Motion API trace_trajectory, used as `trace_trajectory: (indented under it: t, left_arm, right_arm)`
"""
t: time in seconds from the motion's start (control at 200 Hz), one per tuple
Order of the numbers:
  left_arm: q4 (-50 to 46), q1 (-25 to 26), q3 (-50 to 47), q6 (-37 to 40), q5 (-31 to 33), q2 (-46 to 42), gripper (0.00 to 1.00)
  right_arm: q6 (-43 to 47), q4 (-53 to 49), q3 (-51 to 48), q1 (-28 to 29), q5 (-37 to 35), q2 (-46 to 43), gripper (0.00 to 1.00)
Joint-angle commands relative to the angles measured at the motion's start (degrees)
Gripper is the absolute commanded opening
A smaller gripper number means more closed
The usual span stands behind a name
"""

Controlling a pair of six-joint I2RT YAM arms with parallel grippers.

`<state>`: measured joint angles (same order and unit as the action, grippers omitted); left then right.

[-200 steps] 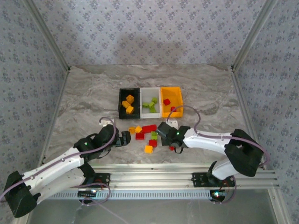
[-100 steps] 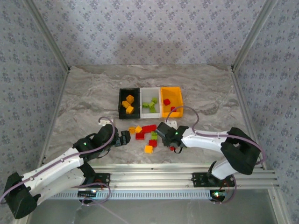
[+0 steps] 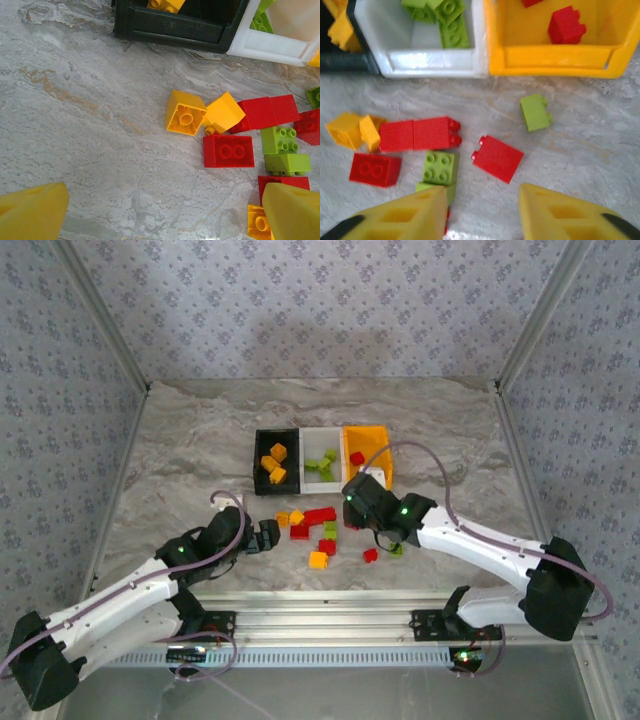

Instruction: Sort the legos into containers by color

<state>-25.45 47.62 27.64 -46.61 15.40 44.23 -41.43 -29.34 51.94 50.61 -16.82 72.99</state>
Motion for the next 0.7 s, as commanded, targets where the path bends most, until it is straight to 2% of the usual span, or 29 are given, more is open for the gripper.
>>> trace_trajectory:
  t: [0.0, 0.085, 0.295, 0.48, 0.695]
  left_arm:
    - [0.2, -0.5, 0.4, -0.1, -0.6, -1.0, 1.00]
    - [0.1, -0.5, -0.3, -0.4, -0.5, -1.2, 1.00]
    - [0.8, -0.6, -1.0, -0.5, -0.5, -1.0, 0.99]
    - [0.9, -1.1, -1.7, -0.6, -0.5, -0.8, 0.99]
    - [1.4, -1.3, -2.2, -1.1, -1.1, -0.9, 0.99]
  right_arm:
    - [0.1, -2.4, 1.2, -1.3, 1.5, 2.0, 0.59]
    - [-2.4, -0.6, -1.0, -1.0, 1.7, 3.4, 0.69]
    - [-7.6, 2.0, -8.1, 1.5, 2.4, 4.2, 0.73]
    - [-9.2, 1.0, -12.3, 4.4, 3.0, 4.5, 0.71]
    - [-9.3, 1.8, -13.8, 5.7, 2.6, 6.3, 0.63]
